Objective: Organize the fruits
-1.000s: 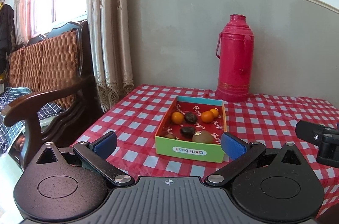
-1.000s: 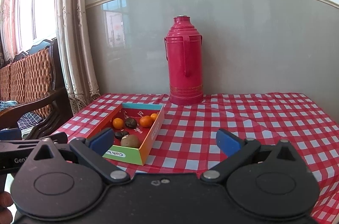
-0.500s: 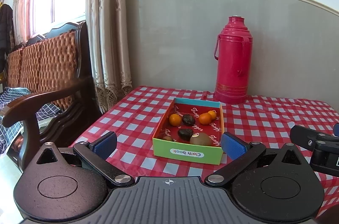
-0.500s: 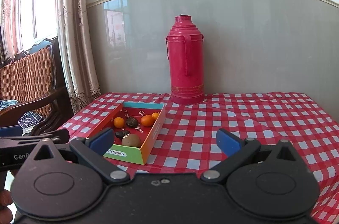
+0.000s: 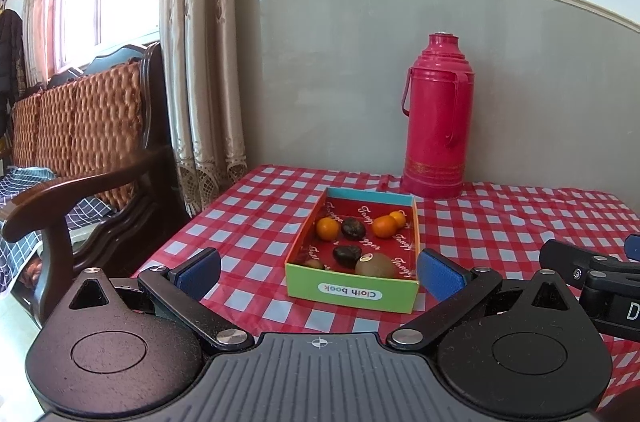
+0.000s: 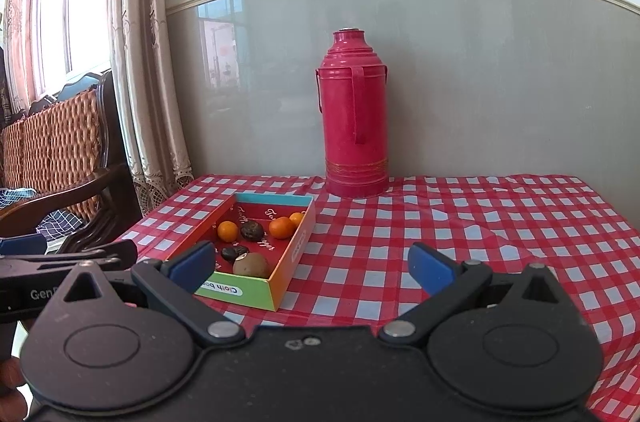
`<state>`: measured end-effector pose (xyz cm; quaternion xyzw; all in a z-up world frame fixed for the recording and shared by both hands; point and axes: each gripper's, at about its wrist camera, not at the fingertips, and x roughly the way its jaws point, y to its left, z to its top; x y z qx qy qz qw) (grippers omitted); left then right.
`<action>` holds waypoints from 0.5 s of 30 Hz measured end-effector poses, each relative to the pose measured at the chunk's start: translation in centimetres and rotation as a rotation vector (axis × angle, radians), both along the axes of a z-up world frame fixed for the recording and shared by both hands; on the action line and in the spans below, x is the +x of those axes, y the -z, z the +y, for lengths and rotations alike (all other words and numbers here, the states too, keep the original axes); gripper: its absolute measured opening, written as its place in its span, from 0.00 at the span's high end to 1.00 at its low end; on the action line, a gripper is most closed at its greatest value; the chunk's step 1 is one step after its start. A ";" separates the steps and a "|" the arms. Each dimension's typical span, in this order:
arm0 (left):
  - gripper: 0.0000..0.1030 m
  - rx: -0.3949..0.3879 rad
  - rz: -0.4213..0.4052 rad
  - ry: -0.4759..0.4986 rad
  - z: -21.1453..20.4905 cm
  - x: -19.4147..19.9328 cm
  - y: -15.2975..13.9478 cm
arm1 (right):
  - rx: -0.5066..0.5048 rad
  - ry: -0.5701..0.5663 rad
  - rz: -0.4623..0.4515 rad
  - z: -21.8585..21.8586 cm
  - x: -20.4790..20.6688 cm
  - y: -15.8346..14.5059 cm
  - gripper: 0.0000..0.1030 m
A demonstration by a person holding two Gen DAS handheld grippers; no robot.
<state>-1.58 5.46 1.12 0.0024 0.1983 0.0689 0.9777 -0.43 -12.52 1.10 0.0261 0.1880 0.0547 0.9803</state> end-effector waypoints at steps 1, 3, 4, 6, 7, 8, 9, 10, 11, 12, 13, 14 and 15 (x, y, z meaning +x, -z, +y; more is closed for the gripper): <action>0.00 0.000 -0.001 -0.002 0.0 0.0 0.0 | 0.000 -0.001 0.000 0.0 0.0 0.0 0.06; 0.00 -0.001 -0.002 -0.002 0.0 0.1 -0.1 | -0.002 -0.003 -0.001 0.1 0.1 0.0 0.06; 0.00 -0.003 -0.002 -0.002 0.0 0.1 -0.1 | 0.000 -0.004 -0.002 0.1 0.1 0.0 0.06; 0.00 -0.002 -0.001 -0.001 0.0 0.1 -0.1 | 0.000 -0.006 -0.001 0.3 0.2 0.0 0.06; 0.00 -0.002 0.000 -0.003 0.1 0.2 0.0 | 0.000 -0.007 -0.001 0.3 0.2 0.0 0.06; 0.00 -0.003 0.000 -0.002 0.0 0.2 0.0 | 0.001 -0.008 -0.001 0.4 0.2 0.0 0.06; 0.00 -0.004 0.001 0.002 0.0 0.2 0.0 | 0.003 -0.008 -0.001 0.2 0.2 0.0 0.06; 0.00 -0.002 0.003 0.003 0.0 0.3 0.0 | 0.004 -0.008 0.000 0.2 0.2 0.0 0.06; 0.00 0.000 0.005 0.002 -0.1 0.4 0.1 | 0.004 -0.010 0.001 0.2 0.2 0.0 0.06; 0.00 0.001 0.007 0.005 -0.1 0.6 0.2 | 0.003 -0.010 0.002 0.2 0.3 0.1 0.06; 0.00 -0.001 0.011 0.010 -0.2 0.7 0.2 | 0.002 -0.009 0.003 0.3 0.4 0.1 0.06; 0.00 -0.004 0.013 0.009 -0.2 0.9 0.3 | 0.001 -0.008 0.003 0.3 0.5 0.2 0.06; 0.00 -0.006 0.015 0.007 -0.2 1.0 0.4 | 0.000 -0.008 0.006 0.4 0.6 0.3 0.06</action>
